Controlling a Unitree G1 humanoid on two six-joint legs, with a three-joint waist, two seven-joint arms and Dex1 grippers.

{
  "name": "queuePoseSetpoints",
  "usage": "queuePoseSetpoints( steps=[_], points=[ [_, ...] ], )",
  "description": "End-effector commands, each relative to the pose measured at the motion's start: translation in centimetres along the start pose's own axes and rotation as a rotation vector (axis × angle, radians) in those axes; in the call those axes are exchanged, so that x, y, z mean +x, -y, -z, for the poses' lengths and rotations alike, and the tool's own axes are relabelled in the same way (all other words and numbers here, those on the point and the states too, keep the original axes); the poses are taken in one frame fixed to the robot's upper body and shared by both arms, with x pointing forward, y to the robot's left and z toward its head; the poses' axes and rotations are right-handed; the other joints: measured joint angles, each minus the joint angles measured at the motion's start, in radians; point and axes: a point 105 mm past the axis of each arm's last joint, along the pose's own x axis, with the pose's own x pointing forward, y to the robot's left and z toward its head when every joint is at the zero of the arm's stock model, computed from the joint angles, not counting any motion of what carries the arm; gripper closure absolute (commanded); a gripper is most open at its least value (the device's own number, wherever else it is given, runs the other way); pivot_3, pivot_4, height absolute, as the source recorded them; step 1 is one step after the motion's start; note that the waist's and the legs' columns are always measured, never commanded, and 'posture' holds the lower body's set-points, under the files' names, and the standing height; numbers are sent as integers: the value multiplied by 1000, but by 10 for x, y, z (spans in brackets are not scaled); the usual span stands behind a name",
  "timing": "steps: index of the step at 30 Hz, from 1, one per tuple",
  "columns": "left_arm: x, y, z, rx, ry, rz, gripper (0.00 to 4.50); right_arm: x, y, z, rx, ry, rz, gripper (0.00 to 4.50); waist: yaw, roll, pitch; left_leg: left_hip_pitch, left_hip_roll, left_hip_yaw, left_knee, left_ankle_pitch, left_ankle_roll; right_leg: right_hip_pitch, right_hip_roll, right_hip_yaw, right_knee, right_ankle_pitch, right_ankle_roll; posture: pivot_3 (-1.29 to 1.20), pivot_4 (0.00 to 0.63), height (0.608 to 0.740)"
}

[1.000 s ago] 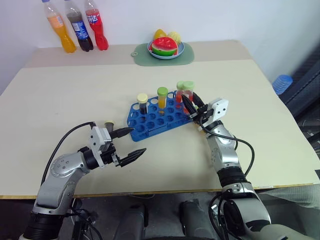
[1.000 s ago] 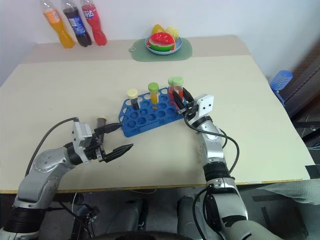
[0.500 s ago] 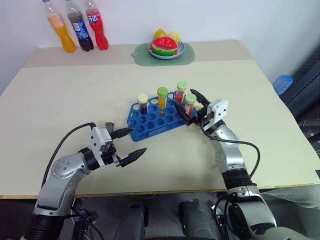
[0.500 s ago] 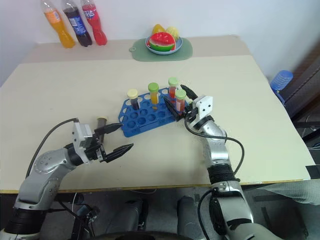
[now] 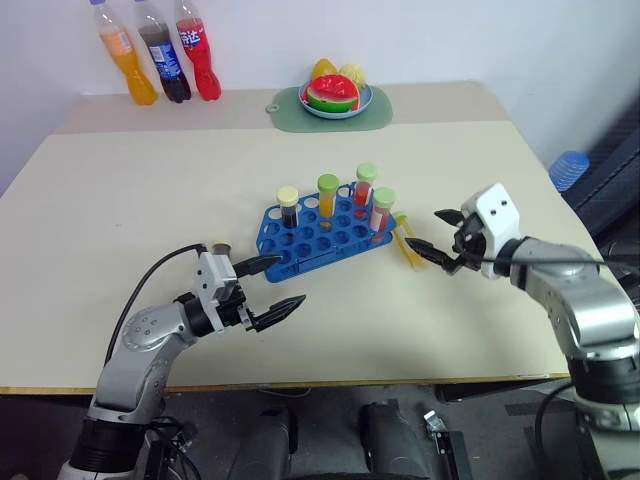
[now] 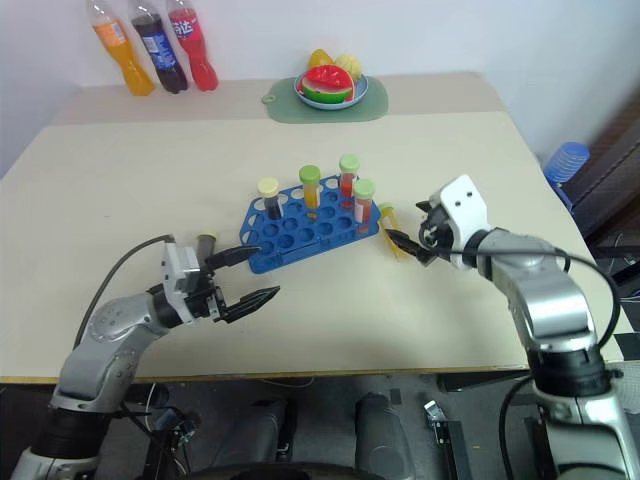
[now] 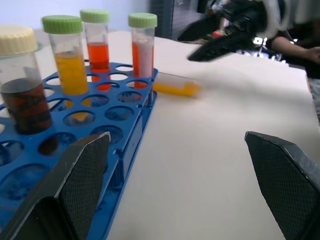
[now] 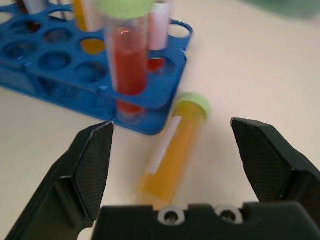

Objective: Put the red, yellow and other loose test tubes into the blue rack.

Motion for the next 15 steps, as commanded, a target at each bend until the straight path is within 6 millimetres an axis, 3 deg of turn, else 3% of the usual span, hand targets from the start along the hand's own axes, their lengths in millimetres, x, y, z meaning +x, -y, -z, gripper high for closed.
queuePoseSetpoints(
  steps=[1,7,15],
  points=[
    [4,1,-6,26,27,15,0,6,8,-3,99,-108,-5,398,4,0,0,0,0,0,0,0,0,0,0,0,0,0,0,0,150,740],
    [5,4,-5,19,30,16,0,21,14,-6,208,-275,-49,398,7,0,0,-5,-1,-1,1,0,1,-2,-1,-1,-2,0,0,0,150,740],
    [-1,8,-4,9,25,-18,0,40,20,0,230,-383,-76,398,4,0,0,-6,-1,0,1,0,1,-4,-1,-2,-2,0,0,0,150,740]
  ],
)
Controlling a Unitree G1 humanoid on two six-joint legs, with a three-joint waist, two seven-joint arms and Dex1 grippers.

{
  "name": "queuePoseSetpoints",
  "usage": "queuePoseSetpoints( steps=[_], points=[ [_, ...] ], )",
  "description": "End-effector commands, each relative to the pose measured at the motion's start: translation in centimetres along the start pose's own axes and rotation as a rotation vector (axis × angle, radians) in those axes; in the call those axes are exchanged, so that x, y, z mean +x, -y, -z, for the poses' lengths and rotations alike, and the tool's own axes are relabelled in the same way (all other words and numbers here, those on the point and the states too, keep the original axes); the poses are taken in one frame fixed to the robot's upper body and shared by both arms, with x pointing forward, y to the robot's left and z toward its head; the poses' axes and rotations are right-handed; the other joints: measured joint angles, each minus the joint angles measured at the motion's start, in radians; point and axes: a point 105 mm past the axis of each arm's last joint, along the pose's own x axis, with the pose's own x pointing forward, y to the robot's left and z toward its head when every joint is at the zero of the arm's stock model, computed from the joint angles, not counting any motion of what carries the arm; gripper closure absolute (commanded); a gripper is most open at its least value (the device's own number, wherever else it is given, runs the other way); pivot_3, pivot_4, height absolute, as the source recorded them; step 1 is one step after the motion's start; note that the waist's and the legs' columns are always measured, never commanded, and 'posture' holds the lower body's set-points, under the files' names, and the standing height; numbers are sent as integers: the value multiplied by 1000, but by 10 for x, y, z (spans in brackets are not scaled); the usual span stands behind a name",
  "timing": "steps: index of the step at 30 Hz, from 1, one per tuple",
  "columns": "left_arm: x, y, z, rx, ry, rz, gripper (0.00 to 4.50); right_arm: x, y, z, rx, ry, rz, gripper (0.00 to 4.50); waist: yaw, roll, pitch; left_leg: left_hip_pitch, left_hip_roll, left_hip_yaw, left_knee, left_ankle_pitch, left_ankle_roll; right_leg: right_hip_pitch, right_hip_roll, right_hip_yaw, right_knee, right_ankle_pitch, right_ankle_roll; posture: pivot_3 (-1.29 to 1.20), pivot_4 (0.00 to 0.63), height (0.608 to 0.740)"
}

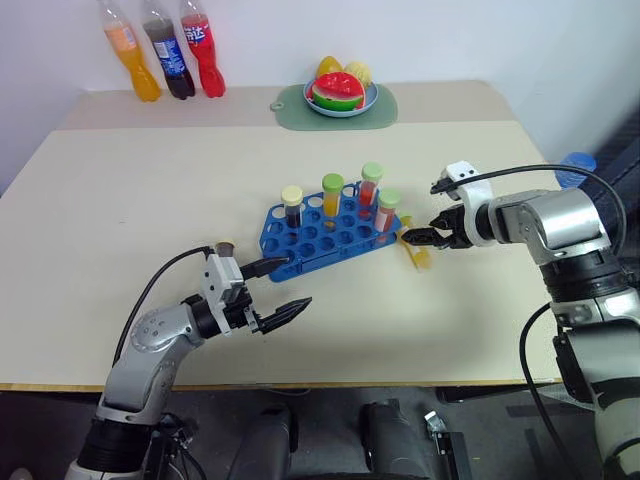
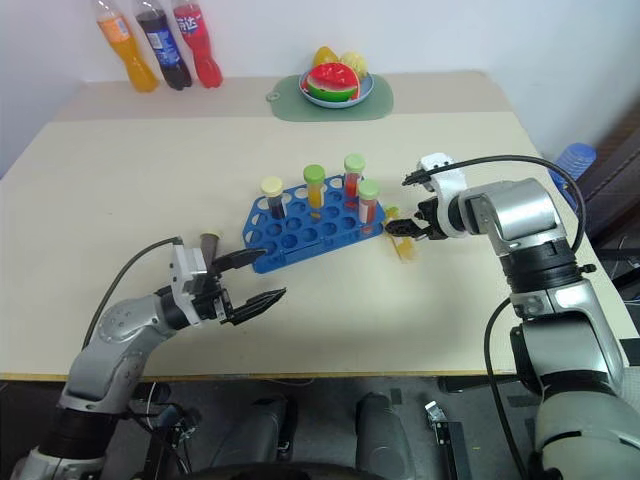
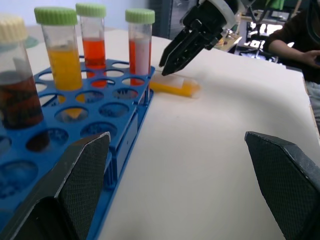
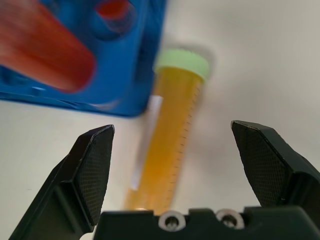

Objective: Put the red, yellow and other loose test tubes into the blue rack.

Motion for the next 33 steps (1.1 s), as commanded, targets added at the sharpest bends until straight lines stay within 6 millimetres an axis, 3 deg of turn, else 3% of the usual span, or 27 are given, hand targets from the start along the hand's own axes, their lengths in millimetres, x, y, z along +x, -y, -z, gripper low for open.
queuePoseSetpoints(
  steps=[1,8,11,14,16,18,25,27,31,33],
  points=[
    [-2,3,-10,36,27,-10,0,5,-4,-11,-23,0,-19,398,-1,0,0,0,0,0,0,0,0,0,0,0,0,0,0,0,150,740],
    [-6,6,-10,35,19,-23,0,28,0,-7,-38,-54,9,398,-5,0,0,1,0,0,0,0,0,0,0,0,1,0,0,0,150,740],
    [-6,6,-10,34,17,-24,0,30,4,-2,-105,-81,24,1245,-4,-1,-1,1,0,1,0,0,0,0,0,0,1,0,0,0,150,740],
    [-6,6,-10,35,15,-23,0,27,13,4,-130,-95,46,2800,-4,-1,-1,1,0,1,0,0,0,0,0,0,1,0,0,0,150,740],
    [-5,5,-10,36,14,-21,0,24,20,7,-136,-98,66,3596,-3,-1,-1,1,0,1,0,0,0,0,0,0,1,0,0,0,150,740],
    [-5,4,-10,36,13,-16,0,20,27,11,-130,-98,86,3596,-2,-1,-1,1,0,1,0,0,0,0,0,0,1,0,0,0,150,740],
    [-1,-1,-10,42,12,3,0,-6,82,28,-204,-18,298,3596,14,-2,-2,1,-2,0,2,0,0,5,-1,-2,-1,0,0,0,150,740],
    [-1,-2,-10,44,12,7,0,-14,88,23,-184,94,319,3596,24,-3,-2,1,-2,0,2,0,0,5,-1,-2,-1,0,0,0,150,740],
    [-2,-3,-9,45,8,14,0,-36,97,19,-351,214,508,3596,26,-2,-2,0,-2,0,2,0,0,3,-1,-2,-1,0,0,0,150,740],
    [-2,-4,-9,44,3,23,0,-42,80,-1,-358,403,492,3596,22,-2,-1,0,-2,1,1,0,0,1,-1,-2,-1,0,0,0,150,740]
  ],
)
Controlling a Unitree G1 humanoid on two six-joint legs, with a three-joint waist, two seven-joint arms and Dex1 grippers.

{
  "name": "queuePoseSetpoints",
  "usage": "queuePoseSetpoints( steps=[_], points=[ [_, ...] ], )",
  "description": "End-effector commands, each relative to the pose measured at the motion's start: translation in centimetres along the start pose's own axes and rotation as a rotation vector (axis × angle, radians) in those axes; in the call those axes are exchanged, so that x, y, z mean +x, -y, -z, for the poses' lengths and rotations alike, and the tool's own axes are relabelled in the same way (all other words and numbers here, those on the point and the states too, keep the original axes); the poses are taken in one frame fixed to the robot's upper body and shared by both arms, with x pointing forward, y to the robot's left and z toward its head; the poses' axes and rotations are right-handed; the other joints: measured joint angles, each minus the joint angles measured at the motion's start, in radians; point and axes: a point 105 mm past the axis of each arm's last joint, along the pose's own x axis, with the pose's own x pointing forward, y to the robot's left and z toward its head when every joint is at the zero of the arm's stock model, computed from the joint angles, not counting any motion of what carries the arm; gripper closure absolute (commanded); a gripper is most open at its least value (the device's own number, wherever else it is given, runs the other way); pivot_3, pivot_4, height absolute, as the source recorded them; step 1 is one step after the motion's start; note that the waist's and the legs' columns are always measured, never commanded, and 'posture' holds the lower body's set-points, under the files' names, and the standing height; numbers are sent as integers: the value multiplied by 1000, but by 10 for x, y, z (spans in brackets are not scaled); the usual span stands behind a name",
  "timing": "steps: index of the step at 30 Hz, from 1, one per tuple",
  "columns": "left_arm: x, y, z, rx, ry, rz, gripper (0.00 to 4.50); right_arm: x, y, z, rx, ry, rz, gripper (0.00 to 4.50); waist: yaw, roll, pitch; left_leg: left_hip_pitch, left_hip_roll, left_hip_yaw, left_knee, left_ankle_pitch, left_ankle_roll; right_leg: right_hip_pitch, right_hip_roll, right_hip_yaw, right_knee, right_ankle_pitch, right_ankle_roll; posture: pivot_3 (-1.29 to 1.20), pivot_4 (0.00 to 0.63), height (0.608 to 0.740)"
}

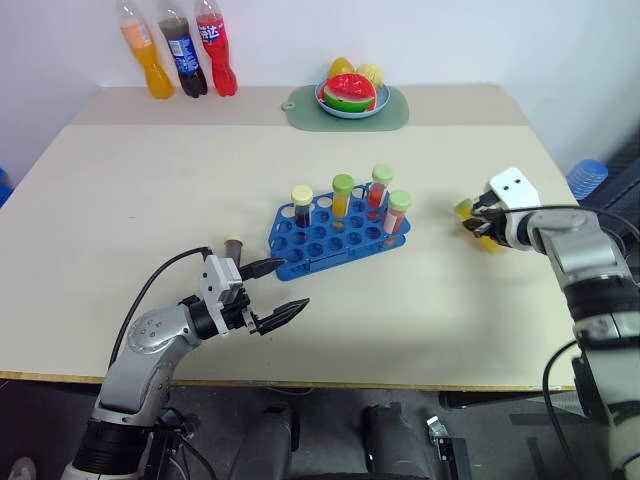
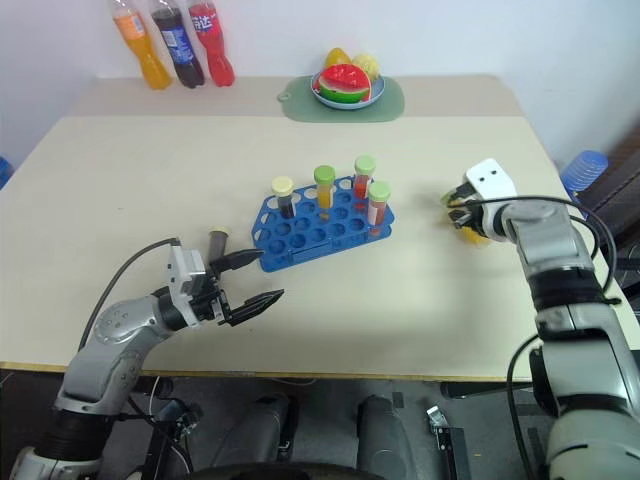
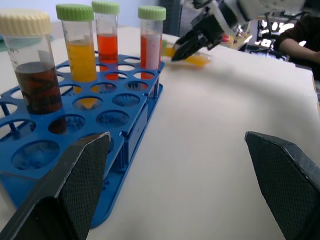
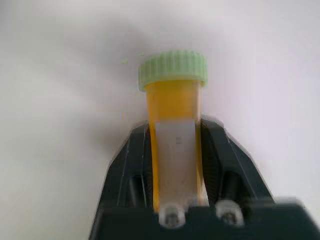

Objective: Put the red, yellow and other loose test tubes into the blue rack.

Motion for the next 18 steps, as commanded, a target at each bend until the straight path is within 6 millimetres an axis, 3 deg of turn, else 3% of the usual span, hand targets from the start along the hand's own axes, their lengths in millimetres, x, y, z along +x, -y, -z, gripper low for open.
queuePoseSetpoints(
  steps=[1,3,6,13,18],
  points=[
    [-1,-2,-7,32,11,18,0,-20,4,-49,21,305,82,3596,-9,1,0,0,0,0,0,0,0,0,0,0,0,0,0,0,150,740],
    [-1,-3,-7,34,9,22,0,-28,-6,-65,78,431,70,3596,-27,1,1,0,1,0,0,0,0,-1,1,1,1,0,0,0,150,740],
    [-2,-7,-7,41,2,25,0,-50,-37,-95,183,691,-12,3596,-32,2,1,1,3,0,-1,0,0,-1,3,1,2,0,0,0,150,740],
    [-6,-9,-7,43,-7,20,0,-80,-85,-101,241,814,-168,3596,-17,2,1,1,2,-3,0,0,0,1,1,1,1,0,0,0,150,740],
    [-8,-9,-7,44,-11,16,0,-99,-101,-112,283,944,-266,3596,-27,2,1,2,2,-3,-1,0,0,1,2,1,2,0,0,0,150,740]
  ],
)
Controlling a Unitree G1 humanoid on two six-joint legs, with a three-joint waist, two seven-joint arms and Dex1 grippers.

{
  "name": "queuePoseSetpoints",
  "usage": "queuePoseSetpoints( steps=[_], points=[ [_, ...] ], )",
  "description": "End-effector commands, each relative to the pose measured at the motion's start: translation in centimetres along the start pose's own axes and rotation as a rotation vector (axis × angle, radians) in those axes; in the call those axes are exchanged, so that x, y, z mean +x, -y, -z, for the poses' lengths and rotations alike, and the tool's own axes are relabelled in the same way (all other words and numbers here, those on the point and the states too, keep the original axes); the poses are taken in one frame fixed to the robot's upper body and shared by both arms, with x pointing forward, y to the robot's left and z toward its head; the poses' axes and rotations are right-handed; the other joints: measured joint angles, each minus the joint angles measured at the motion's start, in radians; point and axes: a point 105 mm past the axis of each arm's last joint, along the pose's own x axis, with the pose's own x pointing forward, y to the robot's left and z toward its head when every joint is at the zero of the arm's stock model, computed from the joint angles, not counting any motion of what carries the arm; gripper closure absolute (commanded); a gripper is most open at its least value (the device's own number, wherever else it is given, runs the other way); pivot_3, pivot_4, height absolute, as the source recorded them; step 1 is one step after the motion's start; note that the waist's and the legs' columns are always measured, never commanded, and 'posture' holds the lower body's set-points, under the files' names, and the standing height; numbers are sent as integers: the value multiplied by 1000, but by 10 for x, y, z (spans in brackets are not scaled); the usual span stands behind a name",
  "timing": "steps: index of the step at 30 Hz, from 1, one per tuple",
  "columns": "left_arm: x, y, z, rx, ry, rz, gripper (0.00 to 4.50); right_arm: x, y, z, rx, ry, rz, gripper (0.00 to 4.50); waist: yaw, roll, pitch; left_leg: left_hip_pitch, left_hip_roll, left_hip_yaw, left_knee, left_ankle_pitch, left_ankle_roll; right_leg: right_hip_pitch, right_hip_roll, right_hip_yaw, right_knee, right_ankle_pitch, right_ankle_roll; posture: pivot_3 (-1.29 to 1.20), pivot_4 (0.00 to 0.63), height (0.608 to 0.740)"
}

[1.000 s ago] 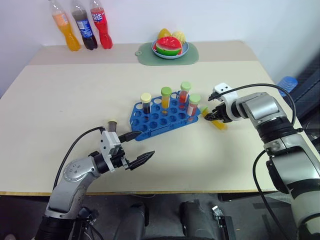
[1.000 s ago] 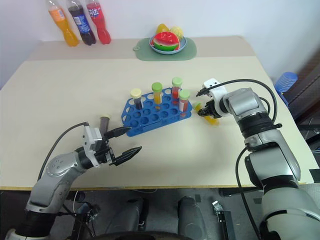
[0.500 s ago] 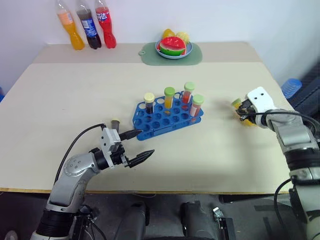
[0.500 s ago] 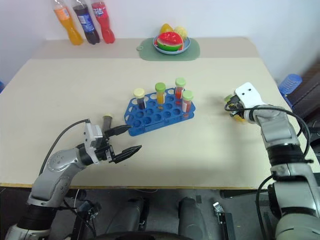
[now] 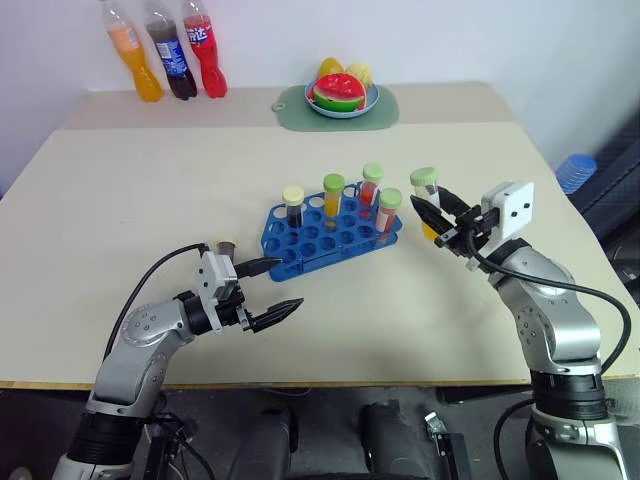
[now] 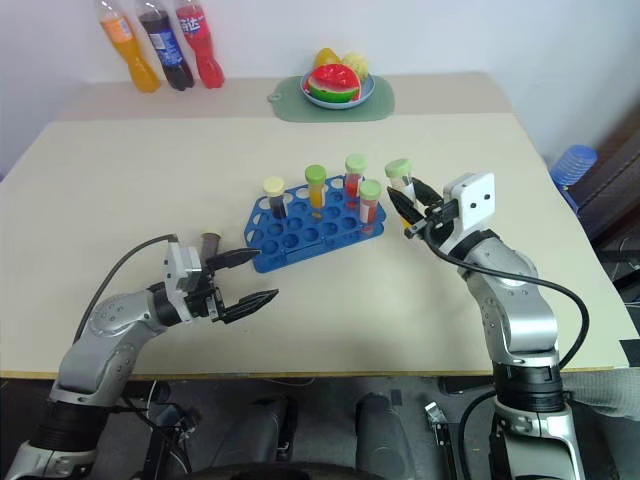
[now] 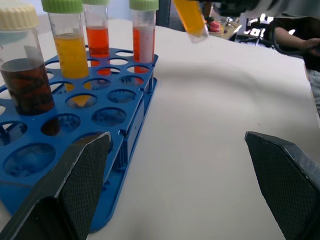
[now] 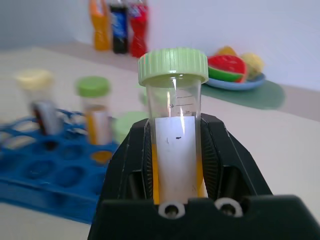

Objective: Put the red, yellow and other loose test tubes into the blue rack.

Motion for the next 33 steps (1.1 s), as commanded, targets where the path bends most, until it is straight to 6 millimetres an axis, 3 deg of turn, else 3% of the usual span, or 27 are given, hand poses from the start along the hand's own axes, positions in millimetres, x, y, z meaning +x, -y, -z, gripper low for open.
queuePoseSetpoints(
  steps=[1,6,16,23,33],
  points=[
    [-5,-2,-8,32,17,-6,0,-1,-16,-31,-2,158,-71,3596,-2,0,0,0,0,0,0,0,0,0,0,0,0,0,0,0,150,740],
    [-7,-1,-8,31,14,-13,0,3,-57,-26,71,186,-253,3596,-1,0,0,1,0,0,0,0,0,0,0,0,0,0,0,0,150,740],
    [-13,-1,-8,15,18,-57,0,55,-87,-11,126,297,-268,3596,-3,0,0,2,1,0,-1,0,0,0,1,0,1,0,0,0,150,740],
    [-22,-4,-13,8,42,-130,0,74,-89,5,137,316,-257,3596,0,0,0,2,0,0,-1,0,0,0,0,0,0,0,0,0,150,740],
    [-29,-5,-23,-1,84,-168,0,84,-77,35,117,275,-209,3596,-5,0,0,3,0,0,-2,1,-1,0,1,1,1,0,0,0,150,740]
  ],
)
